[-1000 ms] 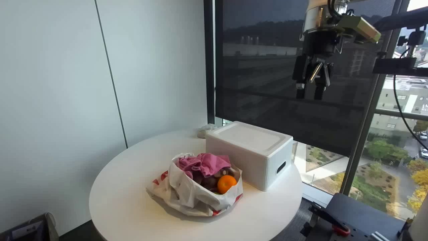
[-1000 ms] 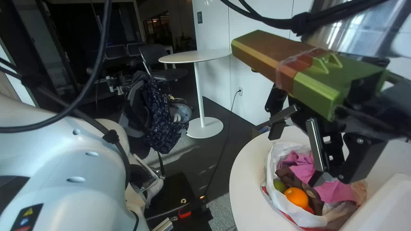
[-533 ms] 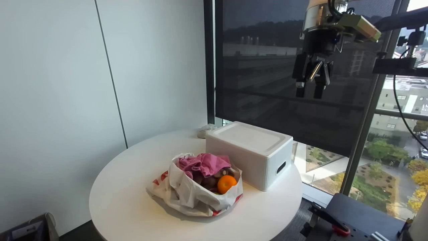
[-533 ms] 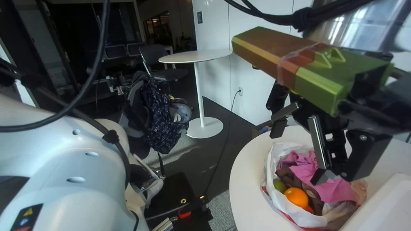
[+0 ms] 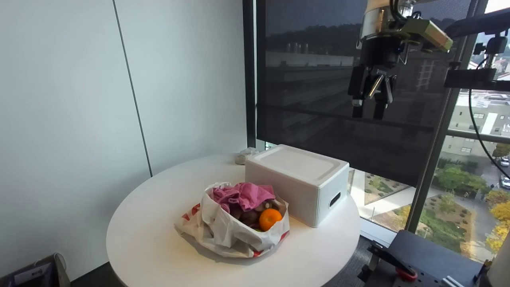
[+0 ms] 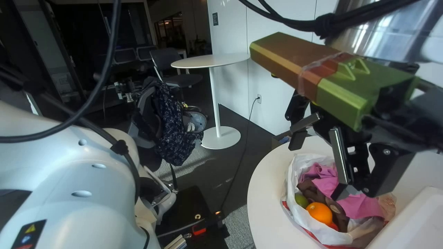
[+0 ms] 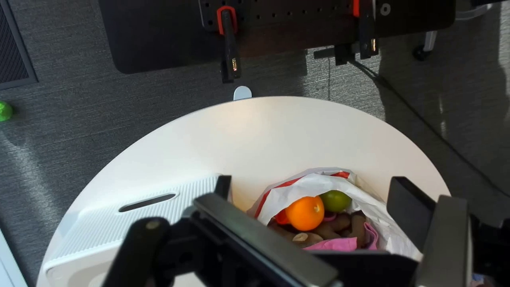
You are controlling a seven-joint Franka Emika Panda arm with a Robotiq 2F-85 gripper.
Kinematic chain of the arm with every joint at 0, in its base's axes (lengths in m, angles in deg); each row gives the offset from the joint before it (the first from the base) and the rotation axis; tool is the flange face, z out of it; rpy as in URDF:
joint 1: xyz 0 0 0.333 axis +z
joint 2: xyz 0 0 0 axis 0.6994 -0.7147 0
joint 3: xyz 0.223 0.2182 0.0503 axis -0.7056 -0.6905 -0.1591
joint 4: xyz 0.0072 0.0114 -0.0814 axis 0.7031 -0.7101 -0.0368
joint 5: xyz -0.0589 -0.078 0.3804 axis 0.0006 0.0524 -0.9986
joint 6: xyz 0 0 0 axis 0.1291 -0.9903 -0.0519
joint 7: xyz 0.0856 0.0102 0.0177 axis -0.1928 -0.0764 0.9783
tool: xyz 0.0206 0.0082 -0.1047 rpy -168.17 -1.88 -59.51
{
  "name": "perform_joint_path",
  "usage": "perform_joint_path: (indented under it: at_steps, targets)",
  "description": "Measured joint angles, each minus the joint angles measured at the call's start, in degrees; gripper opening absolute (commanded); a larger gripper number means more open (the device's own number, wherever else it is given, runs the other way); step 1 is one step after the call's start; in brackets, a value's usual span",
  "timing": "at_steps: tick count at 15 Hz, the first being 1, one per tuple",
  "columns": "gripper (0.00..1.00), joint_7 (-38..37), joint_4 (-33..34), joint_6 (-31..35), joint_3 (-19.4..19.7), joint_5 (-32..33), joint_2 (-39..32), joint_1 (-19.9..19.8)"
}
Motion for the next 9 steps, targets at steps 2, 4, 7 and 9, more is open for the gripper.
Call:
perform_joint_path:
  at_steps: [2, 4, 7, 9]
  targets:
    - [1.0, 1.61, -0.27, 0.11, -0.01, -1.57, -2.16, 1.2]
    - [1.0, 3.5, -0.21, 1.68, -0.21, -3.31, -6.12, 3.22]
    - [1.0, 5.12, 0.38, 9.83, -2.25, -4.66, -14.75, 6.67]
    - [1.0, 5.56, 1.93, 15.95, -4.67, -4.67, -21.67, 8.47]
